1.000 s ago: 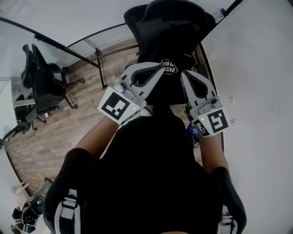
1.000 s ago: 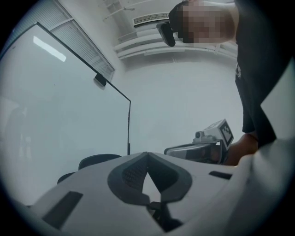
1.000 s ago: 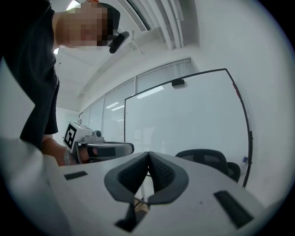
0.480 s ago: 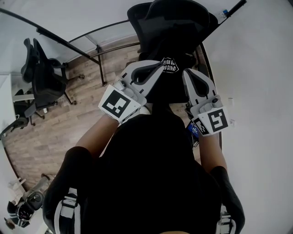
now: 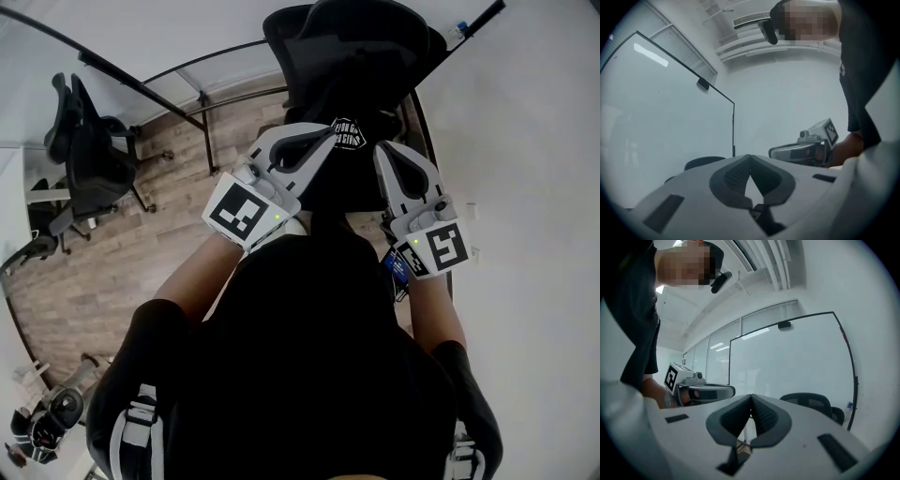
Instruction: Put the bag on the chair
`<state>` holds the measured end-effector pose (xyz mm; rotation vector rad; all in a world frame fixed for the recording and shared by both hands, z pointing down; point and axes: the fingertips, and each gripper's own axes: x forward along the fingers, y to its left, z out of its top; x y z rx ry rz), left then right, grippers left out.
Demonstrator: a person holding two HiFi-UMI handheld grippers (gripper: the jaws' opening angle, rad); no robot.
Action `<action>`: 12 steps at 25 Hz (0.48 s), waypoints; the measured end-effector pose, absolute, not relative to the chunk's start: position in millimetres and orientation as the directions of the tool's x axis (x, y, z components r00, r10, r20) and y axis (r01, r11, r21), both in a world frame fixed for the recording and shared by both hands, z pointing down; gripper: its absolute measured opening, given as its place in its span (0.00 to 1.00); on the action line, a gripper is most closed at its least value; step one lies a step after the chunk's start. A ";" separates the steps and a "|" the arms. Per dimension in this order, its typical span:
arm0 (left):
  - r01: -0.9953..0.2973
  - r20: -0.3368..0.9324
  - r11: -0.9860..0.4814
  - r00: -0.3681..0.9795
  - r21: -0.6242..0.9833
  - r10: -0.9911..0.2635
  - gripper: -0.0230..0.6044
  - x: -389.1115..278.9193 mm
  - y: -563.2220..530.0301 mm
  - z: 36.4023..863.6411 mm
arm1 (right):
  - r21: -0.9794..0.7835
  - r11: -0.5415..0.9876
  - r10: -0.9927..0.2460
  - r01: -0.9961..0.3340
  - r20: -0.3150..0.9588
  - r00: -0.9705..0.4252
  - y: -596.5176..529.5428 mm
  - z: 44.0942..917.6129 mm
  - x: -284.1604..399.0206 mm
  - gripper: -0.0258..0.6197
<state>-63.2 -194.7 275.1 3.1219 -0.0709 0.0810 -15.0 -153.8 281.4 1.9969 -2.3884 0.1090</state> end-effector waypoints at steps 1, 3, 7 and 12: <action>-0.049 0.050 -0.999 0.998 0.017 -0.048 0.05 -64.4 -196.0 274.5 | -0.035 0.178 -0.981 -0.983 0.068 -0.180 -154.7 281.5 -16.3 0.04; -0.053 0.048 -0.998 0.998 0.017 -0.052 0.05 -66.8 -197.5 274.6 | -0.031 0.183 -0.980 -0.983 0.071 -0.184 -156.0 281.9 -19.1 0.04; -0.060 0.046 -0.998 0.997 0.015 -0.059 0.05 -69.8 -195.8 273.6 | -0.029 0.190 -0.979 -0.981 0.070 -0.192 -154.2 280.6 -22.2 0.04; -0.065 0.046 -0.998 0.997 0.022 -0.064 0.05 -74.2 -202.1 274.0 | -0.030 0.192 -0.978 -0.981 0.074 -0.194 -160.8 281.2 -25.6 0.04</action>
